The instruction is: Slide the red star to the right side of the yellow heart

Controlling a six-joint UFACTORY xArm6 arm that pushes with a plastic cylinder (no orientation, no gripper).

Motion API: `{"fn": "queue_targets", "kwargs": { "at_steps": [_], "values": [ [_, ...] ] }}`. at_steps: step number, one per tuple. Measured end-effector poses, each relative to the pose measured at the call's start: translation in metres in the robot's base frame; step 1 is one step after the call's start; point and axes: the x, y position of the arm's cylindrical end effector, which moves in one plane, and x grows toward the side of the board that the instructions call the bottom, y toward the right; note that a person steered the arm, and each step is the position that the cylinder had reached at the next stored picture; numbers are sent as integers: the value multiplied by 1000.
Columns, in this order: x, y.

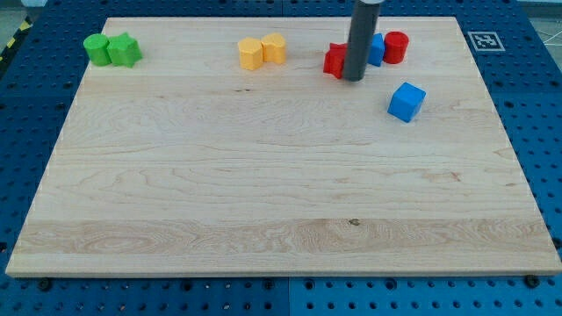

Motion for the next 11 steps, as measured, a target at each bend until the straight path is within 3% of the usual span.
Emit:
{"fn": "queue_targets", "kwargs": {
  "at_steps": [2, 3, 6, 11],
  "values": [
    [5, -26],
    [27, 0],
    [-26, 19],
    [-25, -74]
  ]
}}
